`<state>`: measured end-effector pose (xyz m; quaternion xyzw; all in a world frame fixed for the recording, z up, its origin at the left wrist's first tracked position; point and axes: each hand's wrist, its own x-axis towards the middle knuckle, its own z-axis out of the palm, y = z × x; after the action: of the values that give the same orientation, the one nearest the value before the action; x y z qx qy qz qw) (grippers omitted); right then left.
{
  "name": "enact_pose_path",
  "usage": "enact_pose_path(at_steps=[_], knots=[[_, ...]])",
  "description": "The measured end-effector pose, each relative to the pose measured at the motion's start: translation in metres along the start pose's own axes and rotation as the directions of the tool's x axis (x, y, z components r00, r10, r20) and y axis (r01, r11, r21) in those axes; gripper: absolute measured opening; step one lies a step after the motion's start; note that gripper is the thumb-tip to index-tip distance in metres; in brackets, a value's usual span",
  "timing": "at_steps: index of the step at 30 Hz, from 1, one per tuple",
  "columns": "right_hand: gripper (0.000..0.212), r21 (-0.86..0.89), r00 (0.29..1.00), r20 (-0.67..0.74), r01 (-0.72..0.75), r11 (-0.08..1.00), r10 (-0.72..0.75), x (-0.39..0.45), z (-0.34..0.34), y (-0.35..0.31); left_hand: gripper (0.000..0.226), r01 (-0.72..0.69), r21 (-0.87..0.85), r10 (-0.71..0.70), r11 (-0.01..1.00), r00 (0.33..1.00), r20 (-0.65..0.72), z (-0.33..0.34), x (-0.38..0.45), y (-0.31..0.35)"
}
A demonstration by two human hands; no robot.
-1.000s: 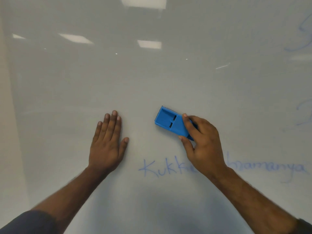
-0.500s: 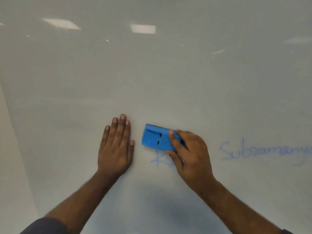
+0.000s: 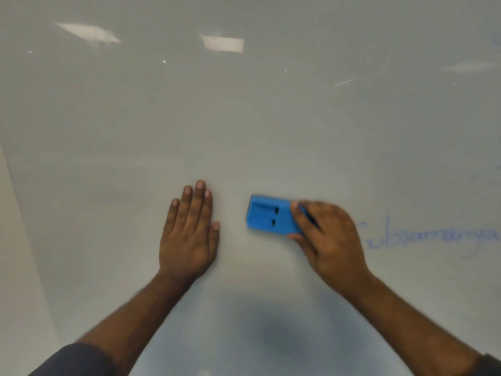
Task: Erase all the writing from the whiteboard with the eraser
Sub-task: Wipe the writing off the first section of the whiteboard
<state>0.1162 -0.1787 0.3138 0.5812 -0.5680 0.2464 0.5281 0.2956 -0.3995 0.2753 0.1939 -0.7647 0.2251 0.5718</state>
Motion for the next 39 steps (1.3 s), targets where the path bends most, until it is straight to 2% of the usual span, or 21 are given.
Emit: enact_pose_path(at_steps=[3, 5, 8, 11, 13, 15, 18, 23, 25, 27, 30, 34, 36, 39], knots=[[0.052, 0.058, 0.994, -0.046, -0.098, 0.994, 0.101, 0.016, -0.003, 0.006, 0.062, 0.002, 0.003, -0.002, 1.0, 1.0, -0.002, 0.0, 0.0, 0.0], [0.051, 0.068, 0.993, -0.048, -0.103, 0.992, 0.106, 0.006, 0.003, -0.001, 0.061, 0.0, 0.008, 0.0, 1.0, 1.0, -0.008, 0.001, 0.0, 0.0], [0.047, 0.031, 0.998, 0.036, 0.044, 0.999, -0.045, -0.035, 0.011, -0.012, 0.061, 0.001, 0.011, 0.0, 1.0, 1.0, -0.019, 0.001, -0.001, 0.0], [0.045, -0.034, 0.955, 0.21, 0.223, 0.974, -0.211, -0.079, 0.008, -0.007, 0.061, -0.006, 0.016, 0.007, 1.0, 1.0, -0.027, 0.003, -0.002, -0.001], [0.044, -0.068, 0.932, 0.262, 0.275, 0.959, -0.248, -0.085, -0.001, 0.006, 0.062, -0.003, 0.015, 0.004, 1.0, 1.0, -0.024, 0.002, -0.002, 0.0], [0.044, -0.103, 0.95, 0.23, 0.239, 0.966, -0.21, -0.07, -0.013, 0.023, 0.063, 0.0, 0.007, 0.0, 1.0, 1.0, -0.029, 0.002, -0.002, 0.002], [0.046, -0.095, 0.992, 0.102, 0.089, 0.991, -0.079, -0.028, -0.033, 0.051, 0.063, -0.003, 0.007, 0.003, 1.0, 0.999, -0.043, 0.001, -0.001, 0.003], [0.05, 0.027, 0.998, 0.001, -0.061, 0.998, 0.061, 0.001, -0.037, 0.067, 0.062, 0.033, 0.019, -0.032, 0.999, 0.998, -0.047, 0.003, -0.001, 0.006], [0.05, 0.048, 0.999, 0.014, -0.038, 0.998, 0.038, -0.018, -0.029, 0.061, 0.062, 0.051, 0.016, -0.05, 0.999, 0.998, -0.042, 0.001, -0.001, 0.009], [0.05, 0.046, 0.996, 0.072, 0.058, 0.997, -0.062, -0.048, -0.022, 0.056, 0.062, 0.068, 0.017, -0.068, 0.998, 0.997, -0.027, 0.0, -0.001, 0.012], [0.048, 0.006, 0.959, 0.193, 0.209, 0.978, -0.206, -0.094, -0.023, 0.061, 0.063, 0.106, 0.012, -0.105, 0.994, 0.994, -0.012, -0.003, -0.001, 0.019], [0.048, -0.05, 0.913, 0.284, 0.318, 0.947, -0.292, -0.111, -0.033, 0.083, 0.065, 0.16, -0.008, -0.16, 0.987, 0.987, 0.015, -0.007, 0.002, 0.032], [0.047, -0.079, 0.924, 0.252, 0.316, 0.945, -0.288, -0.097, -0.039, 0.096, 0.065, 0.099, -0.019, -0.099, 0.995, 0.995, 0.024, -0.009, 0.005, 0.045], [0.048, -0.104, 0.979, 0.126, 0.175, 0.979, -0.161, -0.063, -0.052, 0.114, 0.064, 0.037, -0.056, -0.036, 0.998, 0.999, 0.021, -0.009, 0.018, 0.073]])
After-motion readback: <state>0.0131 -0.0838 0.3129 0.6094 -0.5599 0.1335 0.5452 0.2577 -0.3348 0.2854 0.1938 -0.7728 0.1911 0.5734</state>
